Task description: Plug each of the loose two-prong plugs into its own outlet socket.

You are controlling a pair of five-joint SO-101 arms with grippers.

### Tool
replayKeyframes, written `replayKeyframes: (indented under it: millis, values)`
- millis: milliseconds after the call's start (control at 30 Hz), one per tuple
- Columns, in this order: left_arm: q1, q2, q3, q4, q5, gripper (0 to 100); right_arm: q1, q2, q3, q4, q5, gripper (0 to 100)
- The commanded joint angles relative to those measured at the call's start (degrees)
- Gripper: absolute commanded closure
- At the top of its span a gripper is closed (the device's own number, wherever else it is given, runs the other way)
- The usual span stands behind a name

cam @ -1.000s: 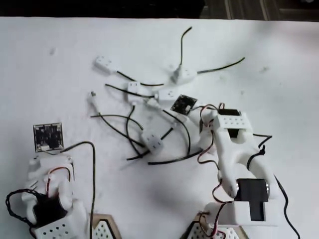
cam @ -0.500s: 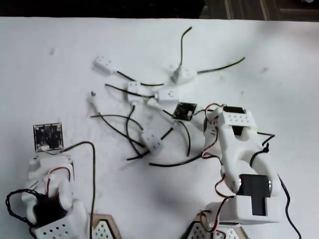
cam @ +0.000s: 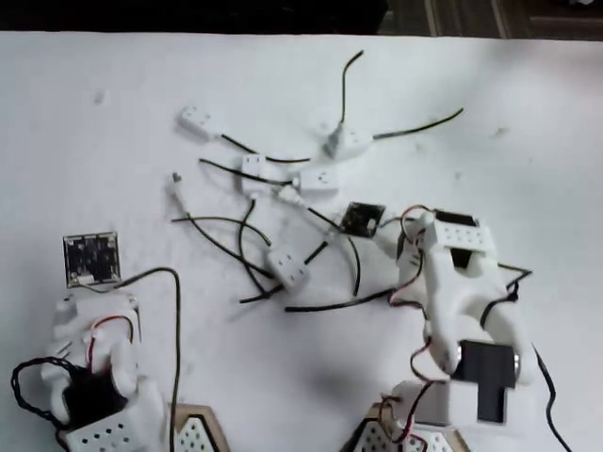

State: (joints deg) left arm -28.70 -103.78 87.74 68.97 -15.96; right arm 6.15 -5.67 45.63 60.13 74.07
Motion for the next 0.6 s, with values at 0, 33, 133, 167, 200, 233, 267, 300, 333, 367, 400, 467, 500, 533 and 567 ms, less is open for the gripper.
replayKeyframes:
  millis: [0, 33, 133, 167, 200, 233, 267, 300, 333, 367, 400, 467, 500, 533, 567]
  values:
    - [0.7, -0.7, -0.5, -1.1, 0.4, 98, -0.5, -7.3, 2.5, 3.1, 0.2, 80.5]
    - [0.7, -0.7, -0.5, -1.1, 0.4, 98, -1.0, -9.3, 3.3, 3.7, 0.2, 80.4]
    - [0.7, -0.7, -0.5, -1.1, 0.4, 98, -3.7, -13.4, 6.4, 3.6, 0.1, 80.4]
    - [0.7, -0.7, -0.5, -1.1, 0.4, 98, -4.8, -14.1, 7.3, 3.6, -0.1, 80.4]
    - [0.7, -0.7, -0.5, -1.1, 0.4, 98, -5.9, -14.3, 7.9, 3.6, -0.3, 80.4]
    - [0.7, -0.7, -0.5, -1.1, 0.4, 98, -7.0, -14.3, 8.4, 3.6, -0.3, 80.4]
    - [0.7, -0.7, -0.5, -1.1, 0.4, 98, -7.7, -14.2, 8.5, 3.6, -0.3, 80.4]
    - [0.7, -0.7, -0.5, -1.1, 0.4, 98, -8.3, -14.2, 8.9, 3.6, -0.4, 80.4]
    - [0.7, -0.7, -0.5, -1.1, 0.4, 98, -8.8, -14.2, 9.2, 3.6, -0.4, 80.4]
    - [0.7, -0.7, -0.5, -1.1, 0.4, 98, -9.5, -14.2, 9.5, 3.6, -0.4, 80.4]
    - [0.7, -0.7, -0.5, -1.1, 0.4, 98, -10.2, -14.2, 9.8, 3.6, -0.4, 80.4]
    - [0.7, -0.7, -0.5, -1.1, 0.4, 98, -11.6, -14.2, 10.3, 3.6, -0.6, 80.7]
    - [0.7, -0.7, -0.5, -1.1, 0.4, 98, -12.3, -14.2, 10.4, 3.6, -1.6, 80.7]
    - [0.7, -0.7, -0.5, -1.1, 0.4, 98, -13.0, -14.2, 10.4, 3.6, -2.7, 80.7]
    - [0.7, -0.7, -0.5, -1.1, 0.4, 98, -13.8, -14.2, 10.5, 3.1, -4.0, 80.7]
